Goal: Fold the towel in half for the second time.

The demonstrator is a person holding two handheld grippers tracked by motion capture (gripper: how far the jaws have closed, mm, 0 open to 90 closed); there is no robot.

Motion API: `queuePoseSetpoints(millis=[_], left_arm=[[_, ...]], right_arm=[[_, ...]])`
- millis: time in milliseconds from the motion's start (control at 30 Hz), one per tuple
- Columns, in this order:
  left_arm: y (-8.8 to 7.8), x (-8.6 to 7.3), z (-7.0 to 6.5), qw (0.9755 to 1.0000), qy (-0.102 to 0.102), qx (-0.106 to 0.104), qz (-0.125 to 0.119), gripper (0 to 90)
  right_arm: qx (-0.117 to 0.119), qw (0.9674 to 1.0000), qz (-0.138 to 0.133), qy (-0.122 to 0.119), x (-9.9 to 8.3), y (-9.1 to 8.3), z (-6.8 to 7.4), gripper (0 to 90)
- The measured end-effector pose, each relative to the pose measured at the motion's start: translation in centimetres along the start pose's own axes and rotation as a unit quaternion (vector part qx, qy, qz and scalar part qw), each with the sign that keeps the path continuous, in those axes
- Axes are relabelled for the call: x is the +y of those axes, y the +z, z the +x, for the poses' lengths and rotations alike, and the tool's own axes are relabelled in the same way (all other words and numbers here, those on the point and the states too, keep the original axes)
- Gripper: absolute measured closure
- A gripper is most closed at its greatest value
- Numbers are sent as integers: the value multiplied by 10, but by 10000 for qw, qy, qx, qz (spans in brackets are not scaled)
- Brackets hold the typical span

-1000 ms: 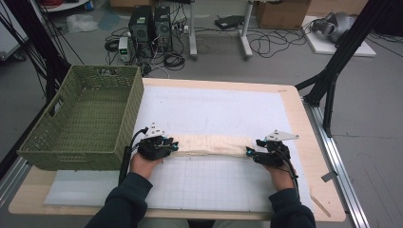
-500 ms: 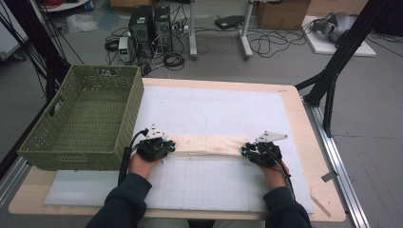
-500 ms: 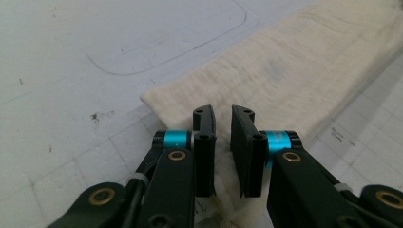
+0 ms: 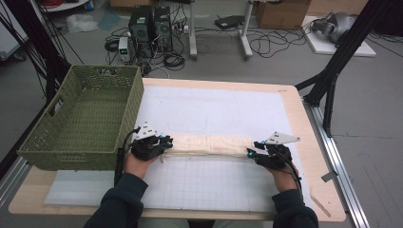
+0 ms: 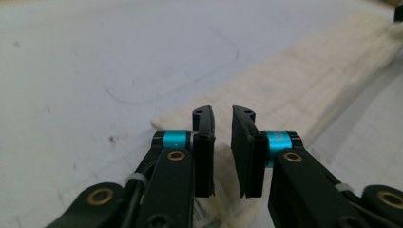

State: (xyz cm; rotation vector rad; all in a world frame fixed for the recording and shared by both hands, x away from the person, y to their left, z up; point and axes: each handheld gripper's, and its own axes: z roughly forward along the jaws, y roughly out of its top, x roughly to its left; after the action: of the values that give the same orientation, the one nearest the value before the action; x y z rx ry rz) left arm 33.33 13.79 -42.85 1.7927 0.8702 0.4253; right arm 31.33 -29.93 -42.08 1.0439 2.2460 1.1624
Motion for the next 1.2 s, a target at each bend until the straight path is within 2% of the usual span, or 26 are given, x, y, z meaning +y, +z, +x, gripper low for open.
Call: queuePoseSetpoints(millis=[100, 200, 300, 400, 433, 533, 767, 933, 1200], left_arm=[[-7, 4, 0, 9994, -144, -71, -305, 581], [-10, 6, 1, 9987, -321, -31, -406, 402], [-13, 7, 3, 9969, -470, 17, -627, 290], [-17, 8, 4, 9965, -419, 64, -725, 221], [-17, 8, 4, 9965, -403, 17, -737, 191], [-17, 8, 4, 9966, -379, 14, -734, 179], [-18, 8, 2, 9966, -306, -9, -761, 179], [-18, 8, 2, 9968, -280, 20, -744, 179], [-15, 7, 3, 9975, -276, 27, -652, 180]], right_arm=[[-207, 9995, -253, -22, 3, -16, -4, 478], [-464, 9979, -457, 11, 2, -28, -6, 369], [-597, 9963, -590, 199, -1, -37, -13, 284], [-798, 9943, -622, 344, -6, -43, -17, 202], [-901, 9934, -615, 361, -8, -44, -18, 181], [-1043, 9918, -623, 394, -12, -47, -20, 119], [-1004, 9933, -519, 241, -16, -49, -17, 118], [-970, 9933, -581, 252, -15, -48, -16, 114], [-953, 9939, -512, 235, -16, -44, -17, 114]])
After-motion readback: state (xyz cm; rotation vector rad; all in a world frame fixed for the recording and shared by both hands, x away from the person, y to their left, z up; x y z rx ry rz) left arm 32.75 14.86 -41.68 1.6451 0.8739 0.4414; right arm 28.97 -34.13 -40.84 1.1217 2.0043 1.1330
